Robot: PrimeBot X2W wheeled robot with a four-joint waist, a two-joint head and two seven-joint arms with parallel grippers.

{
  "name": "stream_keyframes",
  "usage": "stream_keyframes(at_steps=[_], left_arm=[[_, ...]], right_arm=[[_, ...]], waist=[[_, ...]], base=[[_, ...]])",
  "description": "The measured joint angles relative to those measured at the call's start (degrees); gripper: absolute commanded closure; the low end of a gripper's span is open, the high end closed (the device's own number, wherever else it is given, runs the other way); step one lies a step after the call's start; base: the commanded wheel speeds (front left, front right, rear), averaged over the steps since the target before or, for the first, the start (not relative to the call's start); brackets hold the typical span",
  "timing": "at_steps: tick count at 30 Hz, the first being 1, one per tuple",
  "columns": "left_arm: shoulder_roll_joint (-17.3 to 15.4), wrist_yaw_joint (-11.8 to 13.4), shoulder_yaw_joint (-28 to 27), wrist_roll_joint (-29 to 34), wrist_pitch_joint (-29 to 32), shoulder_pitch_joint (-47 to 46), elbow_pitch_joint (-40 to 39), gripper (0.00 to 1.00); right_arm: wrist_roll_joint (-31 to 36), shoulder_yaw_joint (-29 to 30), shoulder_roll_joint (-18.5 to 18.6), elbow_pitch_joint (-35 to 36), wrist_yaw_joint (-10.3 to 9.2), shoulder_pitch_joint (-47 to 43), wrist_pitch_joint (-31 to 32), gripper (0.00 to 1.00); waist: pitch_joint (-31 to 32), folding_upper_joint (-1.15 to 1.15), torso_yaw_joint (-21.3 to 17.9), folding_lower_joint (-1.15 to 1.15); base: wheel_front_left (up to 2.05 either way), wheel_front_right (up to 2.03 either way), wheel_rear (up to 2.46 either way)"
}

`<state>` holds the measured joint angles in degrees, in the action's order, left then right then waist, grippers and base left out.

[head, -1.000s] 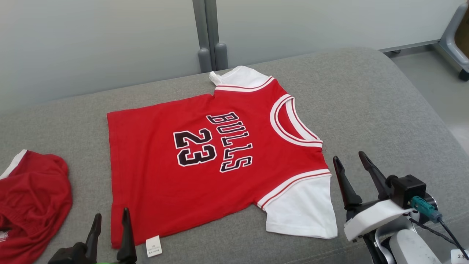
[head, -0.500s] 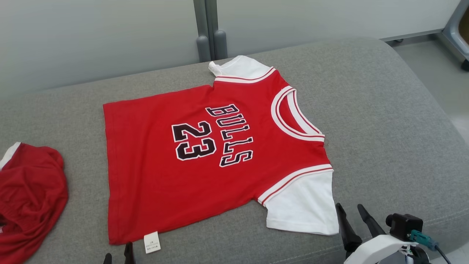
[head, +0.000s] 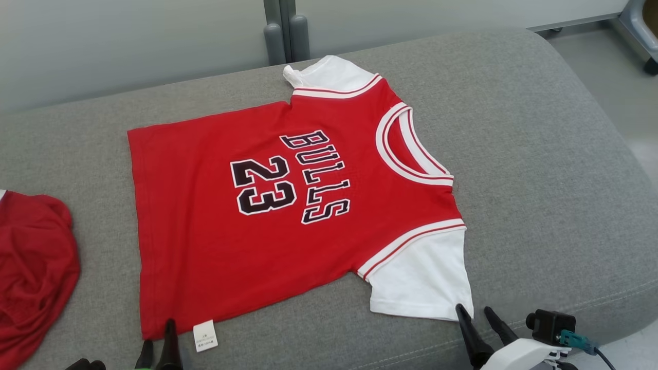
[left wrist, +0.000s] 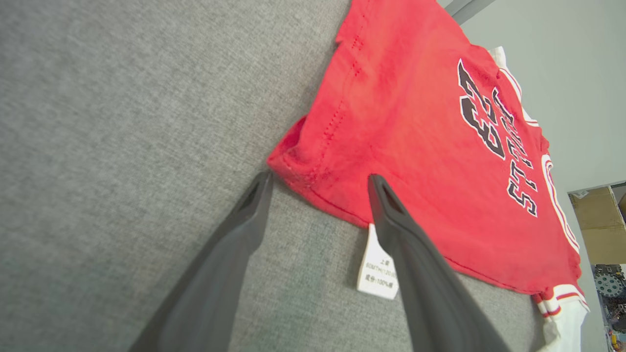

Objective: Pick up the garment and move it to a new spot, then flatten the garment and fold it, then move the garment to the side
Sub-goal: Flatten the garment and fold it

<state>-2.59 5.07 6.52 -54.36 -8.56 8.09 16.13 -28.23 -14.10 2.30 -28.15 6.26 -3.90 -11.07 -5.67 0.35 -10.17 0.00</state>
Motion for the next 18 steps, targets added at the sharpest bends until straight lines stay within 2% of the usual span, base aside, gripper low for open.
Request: stream_keyframes(at_steps=[6,7,8,9,10,11,12,13,17,18], left_arm=[[0.00,0.01,-0.42,-2.00,-0.48,-1.20,1.70,0.00],[0.01,0.01,-0.42,-2.23,-0.57,-1.29,1.82,0.03],[0.01,0.01,-0.42,-2.45,-0.67,-1.44,1.92,0.17],[0.01,0.01,-0.41,-2.45,-1.01,-1.64,2.05,0.51],[0.01,0.01,-0.37,-2.45,-1.08,-1.87,2.12,0.67],[0.00,0.01,-0.30,-2.45,-1.12,-2.16,2.22,0.75],[0.00,0.01,-0.14,-2.45,-1.14,-2.43,2.26,0.96],[0.01,0.00,0.11,-2.44,-1.14,-2.64,2.32,1.00],[0.02,-0.03,1.33,-2.26,-1.65,-3.41,2.78,1.00],[0.03,-0.12,1.57,-2.04,-1.65,-3.60,2.91,1.00]], right_arm=[[-1.57,-1.52,0.01,-2.04,0.29,0.46,0.30,0.00],[-2.24,-1.70,0.02,-2.27,0.29,0.68,0.33,0.00],[-2.90,-1.89,0.04,-2.53,0.29,0.94,0.35,0.00],[-3.43,-2.18,0.04,-2.63,0.29,1.13,0.34,0.00],[-4.14,-2.45,0.08,-2.71,0.29,1.23,0.34,0.00],[-4.86,-2.71,0.13,-2.85,0.29,1.33,0.25,0.00],[-5.59,-2.96,0.20,-3.01,0.29,1.47,0.24,0.00],[-6.11,-3.25,0.27,-3.26,0.30,1.70,0.19,0.00],[-6.22,-4.58,0.75,-3.96,0.30,2.53,-0.31,0.00],[-6.22,-4.81,0.86,-3.97,0.30,2.57,-0.49,0.15]], waist=[[-0.43,0.00,0.01,0.00],[-0.48,0.00,0.02,0.00],[-0.53,0.00,0.04,0.00],[-0.58,0.00,0.07,0.00],[-0.62,0.00,0.09,0.00],[-0.66,0.00,0.11,0.00],[-0.69,0.00,0.14,0.00],[-0.73,0.00,0.18,0.00],[-0.85,0.00,0.50,0.00],[-0.87,0.00,0.67,0.00]], base=[[0.00,0.00,0.00],[0.00,0.00,0.00],[0.00,0.00,0.00],[0.00,0.00,0.00],[0.00,0.00,0.00],[0.00,0.00,0.00],[0.00,0.00,0.00],[0.00,0.00,0.00],[0.00,0.00,0.00],[0.00,0.00,0.00]])
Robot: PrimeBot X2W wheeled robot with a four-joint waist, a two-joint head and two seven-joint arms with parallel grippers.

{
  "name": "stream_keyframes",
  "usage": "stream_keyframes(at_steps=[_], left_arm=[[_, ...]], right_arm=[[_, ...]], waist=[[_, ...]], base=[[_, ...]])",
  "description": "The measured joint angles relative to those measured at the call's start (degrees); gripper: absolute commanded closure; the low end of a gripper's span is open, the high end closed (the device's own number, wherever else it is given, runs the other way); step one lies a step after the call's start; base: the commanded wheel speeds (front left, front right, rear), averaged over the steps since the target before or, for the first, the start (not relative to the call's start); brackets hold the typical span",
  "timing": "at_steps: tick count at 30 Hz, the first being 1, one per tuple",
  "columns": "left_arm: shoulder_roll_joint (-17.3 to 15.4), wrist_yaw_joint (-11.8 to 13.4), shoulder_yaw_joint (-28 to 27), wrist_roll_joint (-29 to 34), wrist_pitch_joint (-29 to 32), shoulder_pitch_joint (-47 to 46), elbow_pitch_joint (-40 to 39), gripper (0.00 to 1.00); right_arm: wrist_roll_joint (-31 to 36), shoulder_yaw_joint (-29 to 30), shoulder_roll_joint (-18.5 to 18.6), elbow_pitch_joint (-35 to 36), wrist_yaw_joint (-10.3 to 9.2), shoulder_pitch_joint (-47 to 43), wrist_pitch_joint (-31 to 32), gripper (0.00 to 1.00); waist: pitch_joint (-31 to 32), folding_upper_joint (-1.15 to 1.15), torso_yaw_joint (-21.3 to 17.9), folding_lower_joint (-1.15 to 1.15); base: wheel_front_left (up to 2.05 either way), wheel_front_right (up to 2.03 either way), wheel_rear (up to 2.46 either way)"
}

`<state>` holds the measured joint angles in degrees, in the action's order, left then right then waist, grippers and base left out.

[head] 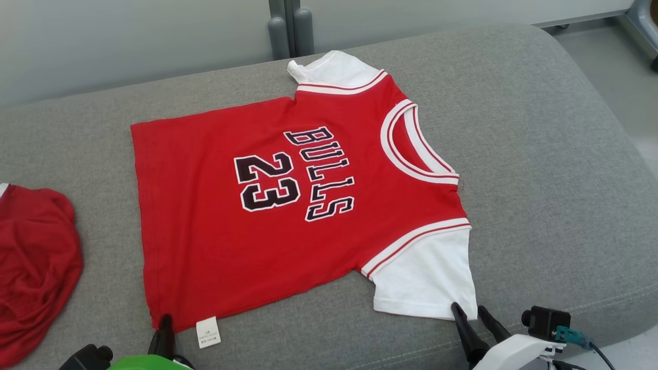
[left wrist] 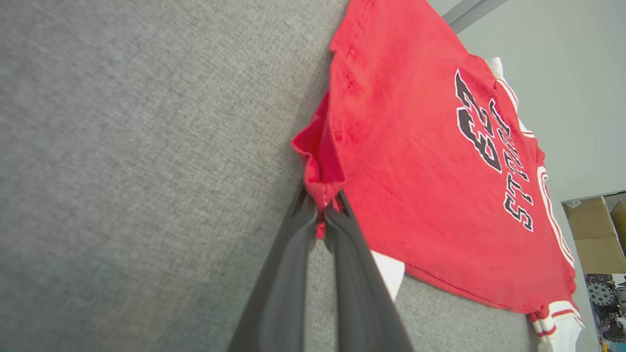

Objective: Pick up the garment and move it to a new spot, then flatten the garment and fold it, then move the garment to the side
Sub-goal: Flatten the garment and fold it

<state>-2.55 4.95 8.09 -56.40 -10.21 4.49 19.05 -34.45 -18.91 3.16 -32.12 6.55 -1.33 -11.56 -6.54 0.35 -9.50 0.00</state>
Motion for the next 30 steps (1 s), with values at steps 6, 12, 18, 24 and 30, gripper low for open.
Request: stream_keyframes(at_steps=[6,12,18,24,30], left_arm=[[0.01,-0.86,0.18,0.20,-0.69,-0.14,0.41,1.00],[0.01,-1.48,0.22,0.20,-1.29,-0.18,0.31,1.00],[0.01,-2.16,0.24,0.20,-1.94,-0.80,-1.08,1.00],[0.03,-2.43,1.01,0.32,-2.04,-2.68,-2.07,1.00],[0.04,-1.30,1.23,1.71,-2.00,-6.71,-2.18,1.00]], right_arm=[[0.20,-2.47,0.15,-0.40,0.20,1.96,-0.34,1.00],[0.65,-3.14,-0.55,-0.20,0.49,2.99,-0.91,1.00],[0.66,-1.97,-0.38,2.20,0.49,5.36,-1.59,1.00],[1.10,-0.70,1.87,2.66,0.49,8.24,-1.60,1.00],[2.45,-0.31,4.31,1.41,0.51,14.23,-0.60,1.00]], waist=[[0.09,0.00,0.69,0.00],[0.62,0.00,0.71,0.00],[1.17,0.00,0.37,0.00],[1.25,0.00,0.11,0.00],[0.42,0.00,0.27,0.00]], base=[[0.00,0.00,0.00],[0.00,0.00,0.00],[0.00,0.00,0.00],[0.00,0.00,0.00],[0.00,0.00,0.00]])
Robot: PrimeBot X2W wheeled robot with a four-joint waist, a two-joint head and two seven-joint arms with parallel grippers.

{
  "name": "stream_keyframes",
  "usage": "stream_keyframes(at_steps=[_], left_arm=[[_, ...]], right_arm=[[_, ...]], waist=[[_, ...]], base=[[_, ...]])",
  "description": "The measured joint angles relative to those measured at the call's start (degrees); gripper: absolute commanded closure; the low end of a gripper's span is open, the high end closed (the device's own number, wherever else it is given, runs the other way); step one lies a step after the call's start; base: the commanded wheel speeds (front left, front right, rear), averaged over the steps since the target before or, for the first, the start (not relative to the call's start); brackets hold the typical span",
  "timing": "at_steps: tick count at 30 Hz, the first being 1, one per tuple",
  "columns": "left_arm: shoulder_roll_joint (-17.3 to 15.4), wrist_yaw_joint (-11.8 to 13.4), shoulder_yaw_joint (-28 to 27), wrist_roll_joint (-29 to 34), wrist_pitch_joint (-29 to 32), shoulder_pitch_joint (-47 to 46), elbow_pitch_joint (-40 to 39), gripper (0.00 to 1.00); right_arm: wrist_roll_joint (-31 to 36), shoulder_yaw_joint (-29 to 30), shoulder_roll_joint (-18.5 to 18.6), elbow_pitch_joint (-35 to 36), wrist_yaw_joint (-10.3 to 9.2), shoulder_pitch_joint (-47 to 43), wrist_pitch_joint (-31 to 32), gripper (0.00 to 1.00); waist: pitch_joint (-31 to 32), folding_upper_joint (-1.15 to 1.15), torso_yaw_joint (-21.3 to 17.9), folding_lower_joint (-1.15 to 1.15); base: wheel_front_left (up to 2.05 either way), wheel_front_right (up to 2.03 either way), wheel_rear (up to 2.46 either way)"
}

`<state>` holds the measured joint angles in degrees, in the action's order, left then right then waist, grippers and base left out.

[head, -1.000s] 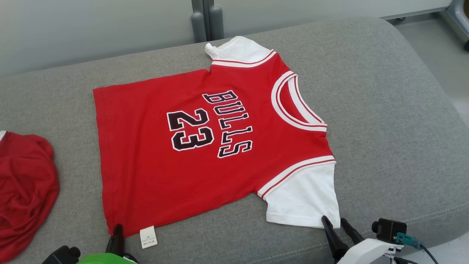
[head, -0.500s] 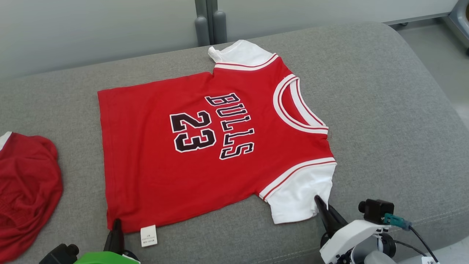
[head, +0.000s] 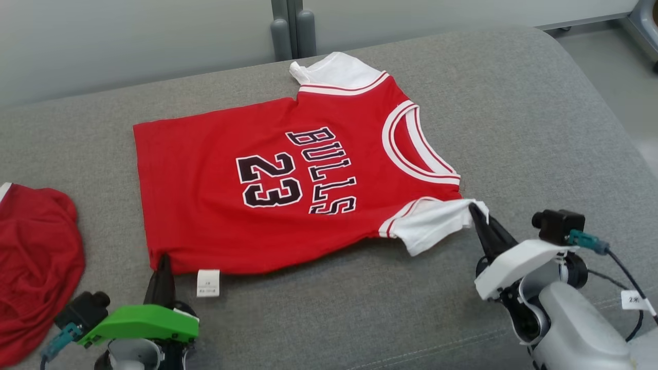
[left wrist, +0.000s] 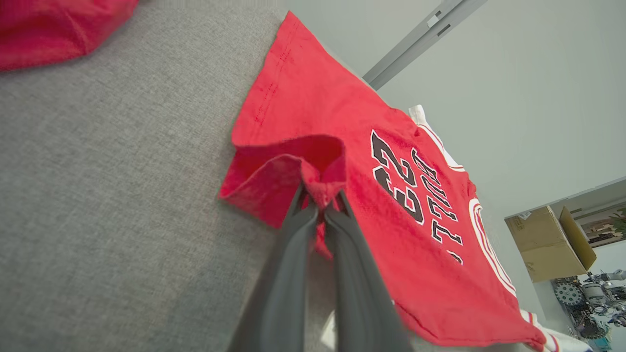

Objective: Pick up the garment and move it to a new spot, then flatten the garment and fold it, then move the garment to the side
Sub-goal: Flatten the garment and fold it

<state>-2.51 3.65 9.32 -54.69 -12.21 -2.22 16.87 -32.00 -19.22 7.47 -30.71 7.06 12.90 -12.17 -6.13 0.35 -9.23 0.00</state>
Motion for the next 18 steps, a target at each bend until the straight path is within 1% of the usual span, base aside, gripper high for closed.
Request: stream_keyframes(at_steps=[3,4,5,6,13,18], left_arm=[[0.03,1.30,-0.09,0.60,0.30,-3.12,0.99,1.00],[0.03,1.30,-0.09,0.60,0.30,-3.12,0.99,1.00],[0.08,1.77,0.03,1.32,1.04,-5.08,1.60,1.00],[0.08,1.77,0.03,1.32,1.04,-5.08,1.60,1.00],[0.29,3.11,0.19,2.02,2.87,-13.44,6.01,1.00],[0.44,3.19,0.20,2.09,3.66,-17.42,9.67,1.00]], right_arm=[[0.37,0.11,1.15,-1.65,0.00,3.96,2.52,1.00],[0.37,0.11,1.15,-1.65,0.00,3.96,2.52,1.00],[0.49,0.11,1.80,-2.74,-0.01,6.50,4.19,1.00],[0.49,0.11,1.80,-2.74,-0.01,6.50,4.19,1.00],[0.52,-0.13,1.87,-7.21,-0.11,14.22,9.76,1.00],[0.76,-0.90,1.33,-10.62,-0.18,17.95,12.48,1.00]], waist=[[-0.73,0.00,0.31,0.00],[-0.73,0.00,0.31,0.00],[-1.30,0.00,0.61,0.00],[-1.30,0.00,0.61,0.00],[-3.80,0.00,2.00,0.00],[-5.97,0.00,2.83,0.00]], base=[[0.00,0.00,0.00],[0.00,0.00,0.00],[0.00,0.00,0.00],[0.00,0.00,0.00],[0.00,0.00,0.00],[0.00,0.00,0.00]])
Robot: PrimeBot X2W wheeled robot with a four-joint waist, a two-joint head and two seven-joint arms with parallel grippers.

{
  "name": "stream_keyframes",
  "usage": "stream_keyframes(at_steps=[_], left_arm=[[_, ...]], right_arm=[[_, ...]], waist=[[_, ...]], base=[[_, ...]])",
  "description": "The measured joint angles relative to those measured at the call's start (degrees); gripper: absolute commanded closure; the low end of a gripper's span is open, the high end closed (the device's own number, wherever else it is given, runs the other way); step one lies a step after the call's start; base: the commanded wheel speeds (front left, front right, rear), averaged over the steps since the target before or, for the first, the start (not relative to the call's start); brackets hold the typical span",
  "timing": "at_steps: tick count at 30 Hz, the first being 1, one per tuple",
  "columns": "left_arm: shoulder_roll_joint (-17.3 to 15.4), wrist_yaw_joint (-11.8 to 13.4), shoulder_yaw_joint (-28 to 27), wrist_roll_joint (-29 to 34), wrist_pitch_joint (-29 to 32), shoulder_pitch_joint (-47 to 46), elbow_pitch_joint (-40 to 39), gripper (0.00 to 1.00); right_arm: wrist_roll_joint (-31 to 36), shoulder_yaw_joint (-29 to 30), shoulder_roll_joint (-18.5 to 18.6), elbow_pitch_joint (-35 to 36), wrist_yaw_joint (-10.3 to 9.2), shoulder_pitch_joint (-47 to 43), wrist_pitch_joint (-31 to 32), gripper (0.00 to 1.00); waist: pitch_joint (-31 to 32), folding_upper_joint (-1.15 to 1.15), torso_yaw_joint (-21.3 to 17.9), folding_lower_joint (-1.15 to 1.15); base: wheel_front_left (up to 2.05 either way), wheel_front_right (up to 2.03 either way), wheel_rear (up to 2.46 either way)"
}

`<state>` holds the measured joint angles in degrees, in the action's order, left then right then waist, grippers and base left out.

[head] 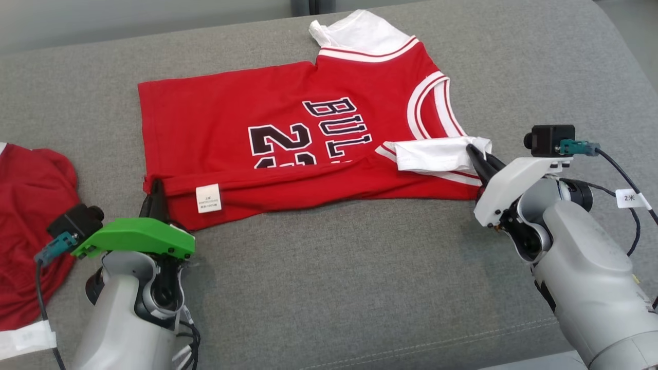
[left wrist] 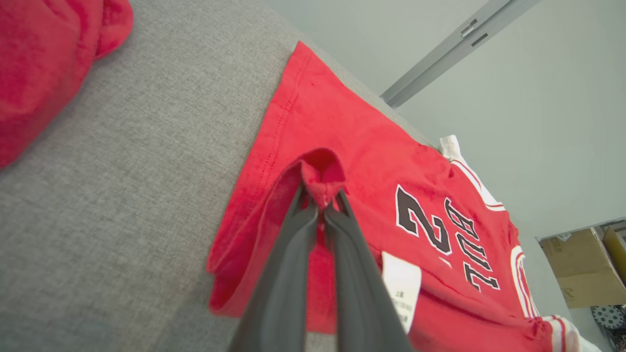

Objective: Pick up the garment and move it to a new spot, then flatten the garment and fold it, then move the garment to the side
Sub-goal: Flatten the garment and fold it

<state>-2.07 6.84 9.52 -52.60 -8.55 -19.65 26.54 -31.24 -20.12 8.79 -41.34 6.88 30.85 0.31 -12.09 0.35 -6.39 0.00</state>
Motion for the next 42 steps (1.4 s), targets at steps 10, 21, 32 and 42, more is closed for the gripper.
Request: stream_keyframes(at_steps=[10,21,32,42], left_arm=[[0.76,0.26,-2.03,1.25,-1.27,-8.18,7.53,0.00],[0.70,0.30,-0.30,5.41,-2.37,-11.81,9.94,0.00],[0.70,-1.83,-0.46,3.88,-3.60,-6.69,9.69,0.00],[0.67,-3.86,-0.73,-0.62,-2.08,1.03,9.58,0.00]], right_arm=[[0.46,0.25,-1.64,-4.77,-0.99,7.54,0.16,0.00],[0.38,2.21,-1.21,-6.22,-0.94,10.45,-5.75,0.00],[-4.08,6.44,-1.97,-6.90,-0.71,5.17,-13.01,0.00],[-10.46,8.36,-5.16,-6.19,-0.25,-2.42,-13.50,0.00]], waist=[[-3.35,0.00,0.32,0.00],[-3.46,0.00,0.12,0.00],[-0.73,0.00,0.83,0.00],[1.94,0.00,0.58,0.00]], base=[[0.00,0.00,0.00],[0.00,0.00,0.00],[0.00,0.00,0.00],[0.00,0.00,0.00]])
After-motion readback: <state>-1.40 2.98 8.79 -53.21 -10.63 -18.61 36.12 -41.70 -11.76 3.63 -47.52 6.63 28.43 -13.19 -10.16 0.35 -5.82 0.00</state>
